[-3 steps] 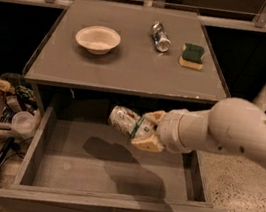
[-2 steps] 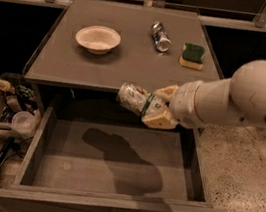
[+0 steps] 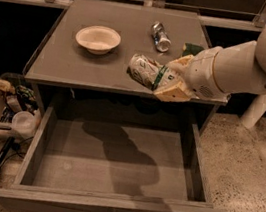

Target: Pick 7up can from top drawer and place on counter

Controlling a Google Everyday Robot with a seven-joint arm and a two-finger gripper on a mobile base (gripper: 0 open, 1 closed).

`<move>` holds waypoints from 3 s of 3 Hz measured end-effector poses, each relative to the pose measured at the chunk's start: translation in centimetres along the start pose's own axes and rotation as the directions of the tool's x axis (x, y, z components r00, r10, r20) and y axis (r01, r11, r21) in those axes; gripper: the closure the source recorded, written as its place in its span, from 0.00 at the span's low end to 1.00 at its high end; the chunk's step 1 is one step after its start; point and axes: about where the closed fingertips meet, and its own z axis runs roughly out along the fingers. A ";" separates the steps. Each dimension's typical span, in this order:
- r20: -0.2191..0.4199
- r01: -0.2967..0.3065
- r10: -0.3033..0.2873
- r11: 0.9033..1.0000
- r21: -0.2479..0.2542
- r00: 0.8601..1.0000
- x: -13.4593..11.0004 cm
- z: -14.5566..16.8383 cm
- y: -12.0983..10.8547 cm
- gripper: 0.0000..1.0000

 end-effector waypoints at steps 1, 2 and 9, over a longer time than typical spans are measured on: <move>0.000 0.000 0.000 1.000 0.000 1.000 0.0 0.0 0.0 1.00; 0.023 0.021 -0.021 1.000 0.007 1.000 -1.3 1.0 -1.8 1.00; -0.001 -0.022 0.022 0.994 -0.107 1.000 0.8 12.2 -14.5 1.00</move>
Offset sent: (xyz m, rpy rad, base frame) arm 0.0542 0.0192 0.0213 0.0275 -0.0620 0.0396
